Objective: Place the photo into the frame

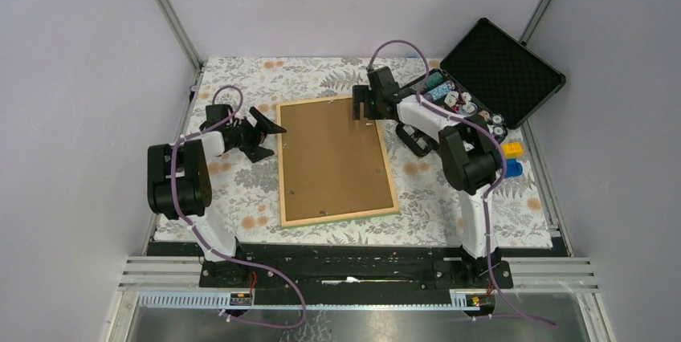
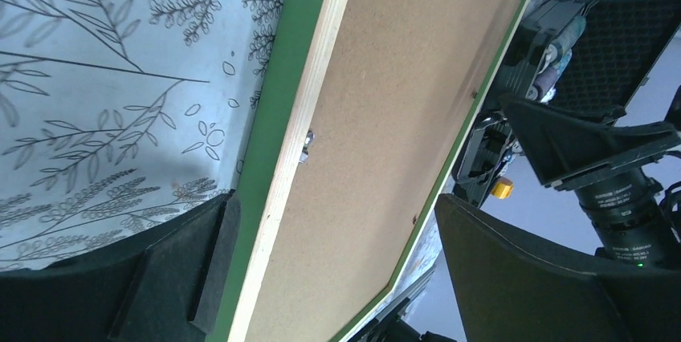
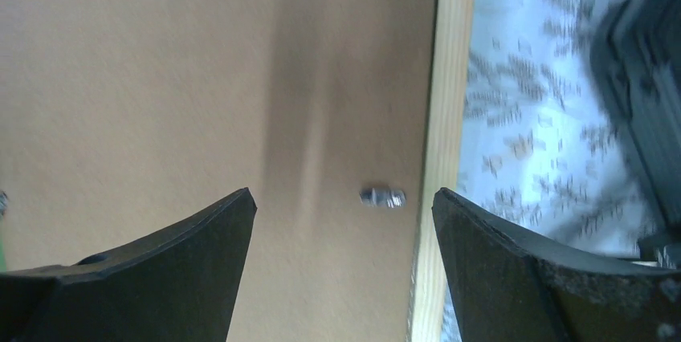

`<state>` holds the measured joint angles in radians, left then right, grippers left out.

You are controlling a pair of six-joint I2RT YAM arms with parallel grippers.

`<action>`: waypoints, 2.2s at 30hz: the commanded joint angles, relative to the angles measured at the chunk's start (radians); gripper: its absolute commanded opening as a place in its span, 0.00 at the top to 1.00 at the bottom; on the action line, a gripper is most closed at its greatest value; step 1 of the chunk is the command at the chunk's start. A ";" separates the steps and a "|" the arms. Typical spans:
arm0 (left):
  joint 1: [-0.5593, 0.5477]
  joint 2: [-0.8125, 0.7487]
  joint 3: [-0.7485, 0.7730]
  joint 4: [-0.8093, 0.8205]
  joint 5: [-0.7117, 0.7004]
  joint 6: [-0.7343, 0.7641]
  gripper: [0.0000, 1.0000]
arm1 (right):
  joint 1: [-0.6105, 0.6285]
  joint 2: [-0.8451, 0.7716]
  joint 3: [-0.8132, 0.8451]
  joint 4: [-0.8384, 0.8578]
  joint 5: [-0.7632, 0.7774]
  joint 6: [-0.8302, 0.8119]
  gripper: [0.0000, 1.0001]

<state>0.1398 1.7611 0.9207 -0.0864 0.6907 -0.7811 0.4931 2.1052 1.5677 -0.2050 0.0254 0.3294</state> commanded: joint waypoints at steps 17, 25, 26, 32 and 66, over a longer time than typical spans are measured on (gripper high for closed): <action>0.030 -0.026 -0.006 0.031 0.028 -0.014 0.01 | 0.006 0.270 0.340 -0.070 -0.180 0.031 0.29; 0.020 -0.052 0.003 0.031 0.032 0.010 0.01 | 0.008 0.029 0.287 -0.190 -0.171 -0.007 0.20; 0.018 -0.060 0.004 0.031 0.030 0.017 0.01 | 0.009 -0.019 0.244 -0.200 -0.164 -0.008 0.17; -0.009 -0.115 0.028 0.002 0.020 0.063 0.01 | 0.009 -0.280 -0.104 -0.237 -0.147 -0.026 0.01; -0.207 -0.360 0.121 -0.163 -0.144 0.257 0.01 | 0.084 -0.320 -0.478 -0.092 0.028 0.093 0.35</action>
<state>-0.0643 1.4174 1.0065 -0.2733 0.5415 -0.5438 0.5591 1.7622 1.0431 -0.2794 -0.0238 0.4053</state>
